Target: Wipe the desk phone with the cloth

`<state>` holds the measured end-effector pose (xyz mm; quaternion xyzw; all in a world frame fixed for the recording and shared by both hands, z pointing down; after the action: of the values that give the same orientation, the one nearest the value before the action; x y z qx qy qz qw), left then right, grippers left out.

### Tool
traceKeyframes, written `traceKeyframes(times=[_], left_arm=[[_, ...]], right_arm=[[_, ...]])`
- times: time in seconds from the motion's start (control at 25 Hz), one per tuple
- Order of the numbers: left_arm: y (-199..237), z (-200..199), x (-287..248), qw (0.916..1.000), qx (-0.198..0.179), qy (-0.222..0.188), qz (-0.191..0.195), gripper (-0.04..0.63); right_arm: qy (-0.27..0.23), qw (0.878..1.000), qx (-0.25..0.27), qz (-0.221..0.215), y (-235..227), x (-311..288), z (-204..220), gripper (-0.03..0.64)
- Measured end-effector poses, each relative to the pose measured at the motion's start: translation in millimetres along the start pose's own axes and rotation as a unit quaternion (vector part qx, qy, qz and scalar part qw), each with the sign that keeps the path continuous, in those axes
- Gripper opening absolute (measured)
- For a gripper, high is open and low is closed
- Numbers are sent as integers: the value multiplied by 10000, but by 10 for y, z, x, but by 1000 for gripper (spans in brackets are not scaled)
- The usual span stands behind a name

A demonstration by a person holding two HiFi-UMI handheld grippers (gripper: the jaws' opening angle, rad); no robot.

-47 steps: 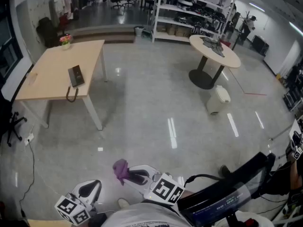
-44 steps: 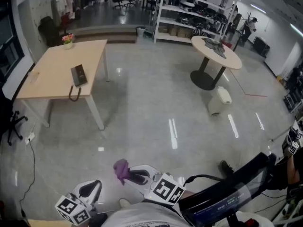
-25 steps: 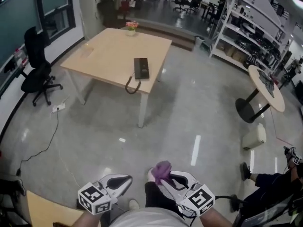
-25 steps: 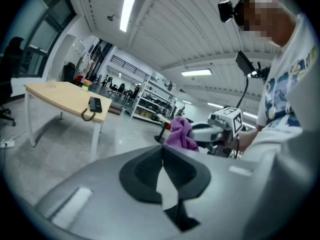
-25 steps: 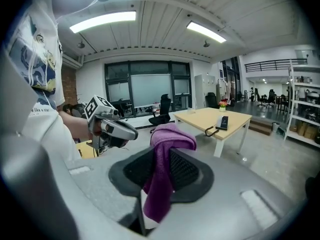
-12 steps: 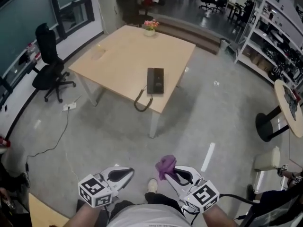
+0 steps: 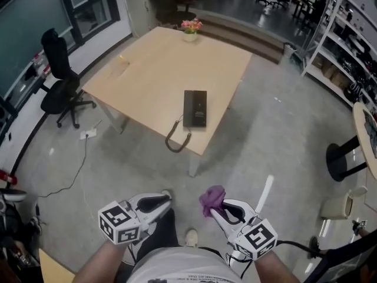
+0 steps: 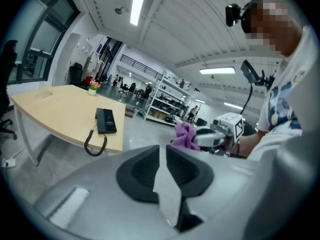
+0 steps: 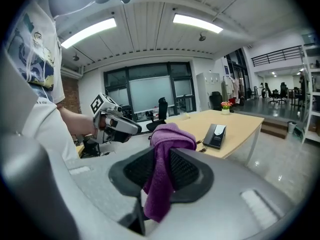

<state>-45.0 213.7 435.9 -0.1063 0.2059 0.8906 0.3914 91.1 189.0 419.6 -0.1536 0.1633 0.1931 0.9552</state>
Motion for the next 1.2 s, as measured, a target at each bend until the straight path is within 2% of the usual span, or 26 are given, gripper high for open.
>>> traceKeyframes(times=[0.24,0.36,0.48,0.64,0.92,1.08,1.2], left_arm=[[746,-123,-338,9996,184,21,236,60],[1197,-260,-556,9987,157,156,450,77],[1588,-378,-736,9966,320,221,730,103],[2055,-437,-954,9928,525,285,1034,102],[2825,-309,-1646,9848,1351,398,1021,191],[3202,-212,-2010,9754,1919,375,1014,240],[3397,-120,-2265,9706,2129,462,1025,275]], right_arm=[[31,9991,-98,406,-466,-373,-226,94],[5,9974,-228,683,-710,-595,-413,94],[9,9954,-344,894,-918,-813,-593,94],[1,9925,-443,1136,-1118,-1076,-776,94],[174,9910,-543,1207,-1405,-1259,-862,94],[332,9919,-532,1109,-1557,-1300,-929,94],[403,9912,-600,1110,-1674,-1271,-913,94]])
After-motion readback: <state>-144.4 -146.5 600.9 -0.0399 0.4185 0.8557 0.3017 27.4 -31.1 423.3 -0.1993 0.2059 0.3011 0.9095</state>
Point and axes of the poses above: the fingertips, and each gripper's own axes: x backward along the fingers, y to its left, z out of its underside, the point moved 1 cm from there along x, backward along the fingers, and after that the axes turned 8 degrees about -x, right-handed, at the moved point
